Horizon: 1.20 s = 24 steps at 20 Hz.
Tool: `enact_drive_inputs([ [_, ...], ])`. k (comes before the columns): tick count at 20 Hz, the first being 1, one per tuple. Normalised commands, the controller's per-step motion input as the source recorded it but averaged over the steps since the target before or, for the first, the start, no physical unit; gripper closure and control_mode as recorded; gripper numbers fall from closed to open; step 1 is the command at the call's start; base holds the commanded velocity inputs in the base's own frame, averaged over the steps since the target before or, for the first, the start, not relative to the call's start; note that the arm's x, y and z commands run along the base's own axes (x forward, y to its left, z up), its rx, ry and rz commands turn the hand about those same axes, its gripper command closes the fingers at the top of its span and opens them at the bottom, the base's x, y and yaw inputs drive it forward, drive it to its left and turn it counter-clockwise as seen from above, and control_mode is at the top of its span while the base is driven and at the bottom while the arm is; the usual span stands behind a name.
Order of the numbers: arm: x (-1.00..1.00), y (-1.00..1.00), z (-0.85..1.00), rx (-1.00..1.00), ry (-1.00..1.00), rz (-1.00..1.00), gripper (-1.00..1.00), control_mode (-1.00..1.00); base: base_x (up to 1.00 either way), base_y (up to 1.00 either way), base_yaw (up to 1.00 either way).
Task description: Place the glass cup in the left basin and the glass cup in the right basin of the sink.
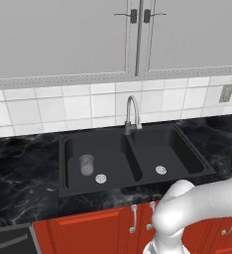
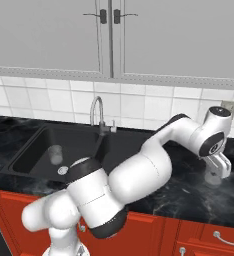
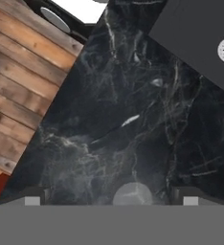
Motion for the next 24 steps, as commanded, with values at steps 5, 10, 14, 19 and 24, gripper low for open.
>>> enact_drive_inputs([
  [5, 0.00, -0.05, -0.02, 0.00, 0.03, -0.05, -1.00, -1.00, 0.00, 0.00, 0.00],
  [10, 0.00, -0.01, -0.12, 0.00, 0.00, -0.16, -1.00, -1.00, 0.00, 0.00, 0.00],
  [14, 0.00, 0.00, -0.35, 0.00, 0.00, -0.16, -1.00, -1.00, 0.00, 0.00, 0.00],
  [19, 0.06, 0.00, -0.42, 0.00, 0.00, -0.11, -1.00, -1.00, 0.00, 0.00, 0.00],
  [24, 0.10, -0.12, -0.09, 0.00, 0.00, -0.09, -1.00, -1.00, 0.00, 0.00, 0.00],
])
